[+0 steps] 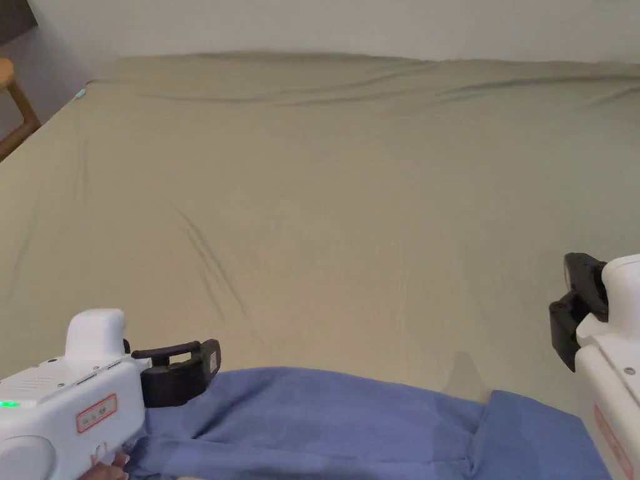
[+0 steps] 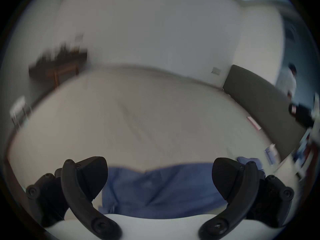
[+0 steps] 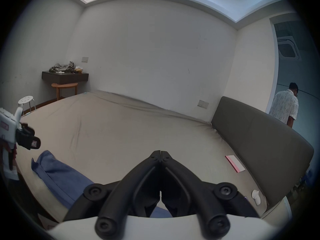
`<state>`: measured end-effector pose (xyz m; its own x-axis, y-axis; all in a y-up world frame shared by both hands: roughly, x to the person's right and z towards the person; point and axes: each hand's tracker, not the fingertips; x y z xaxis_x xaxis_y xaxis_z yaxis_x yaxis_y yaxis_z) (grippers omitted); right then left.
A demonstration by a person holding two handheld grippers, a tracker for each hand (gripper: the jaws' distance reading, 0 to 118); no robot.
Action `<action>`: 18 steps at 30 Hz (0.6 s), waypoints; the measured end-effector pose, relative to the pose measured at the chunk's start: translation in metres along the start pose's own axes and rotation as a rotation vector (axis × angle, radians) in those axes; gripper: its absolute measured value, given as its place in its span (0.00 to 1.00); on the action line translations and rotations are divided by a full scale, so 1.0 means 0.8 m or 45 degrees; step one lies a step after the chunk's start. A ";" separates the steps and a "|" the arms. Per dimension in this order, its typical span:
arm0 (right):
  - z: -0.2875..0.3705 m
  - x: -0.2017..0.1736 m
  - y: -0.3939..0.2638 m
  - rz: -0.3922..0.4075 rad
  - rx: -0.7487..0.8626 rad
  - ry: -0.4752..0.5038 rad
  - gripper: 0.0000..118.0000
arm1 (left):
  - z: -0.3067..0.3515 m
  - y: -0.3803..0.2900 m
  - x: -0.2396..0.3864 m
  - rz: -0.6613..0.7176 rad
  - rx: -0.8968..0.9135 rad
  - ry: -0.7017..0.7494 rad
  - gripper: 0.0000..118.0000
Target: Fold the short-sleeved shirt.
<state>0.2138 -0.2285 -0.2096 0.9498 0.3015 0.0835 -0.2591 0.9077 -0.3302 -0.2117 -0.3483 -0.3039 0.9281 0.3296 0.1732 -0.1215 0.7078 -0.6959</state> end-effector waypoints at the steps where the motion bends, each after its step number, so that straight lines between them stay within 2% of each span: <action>1: -0.002 0.005 -0.005 -0.009 -0.018 -0.005 0.00 | -0.008 -0.005 -0.037 0.120 -0.090 -0.078 0.99; 3: -0.007 0.012 -0.014 -0.036 -0.055 -0.010 0.00 | -0.018 -0.014 -0.097 0.307 -0.189 -0.136 1.00; 7: -0.014 0.022 -0.028 -0.069 -0.112 -0.014 0.00 | -0.040 -0.035 -0.196 0.418 -0.334 -0.215 0.99; 11: -0.017 0.020 -0.029 -0.082 -0.144 -0.007 0.00 | -0.052 -0.049 -0.194 0.598 -0.498 -0.394 0.99; 13: -0.016 0.017 -0.026 -0.079 -0.151 -0.002 0.00 | -0.053 -0.060 -0.188 0.660 -0.393 -0.557 0.99; 16: -0.014 0.010 -0.021 -0.071 -0.153 0.010 0.00 | -0.068 -0.073 -0.171 0.869 -0.431 -0.697 0.99; 18: -0.013 0.007 -0.018 -0.078 -0.152 0.026 0.00 | -0.082 -0.077 -0.152 0.888 -0.419 -0.787 0.98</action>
<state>0.2244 -0.2426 -0.2142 0.9670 0.2393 0.0880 -0.1789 0.8828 -0.4344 -0.2938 -0.4730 -0.3275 0.3272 0.9415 -0.0813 -0.3809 0.0527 -0.9231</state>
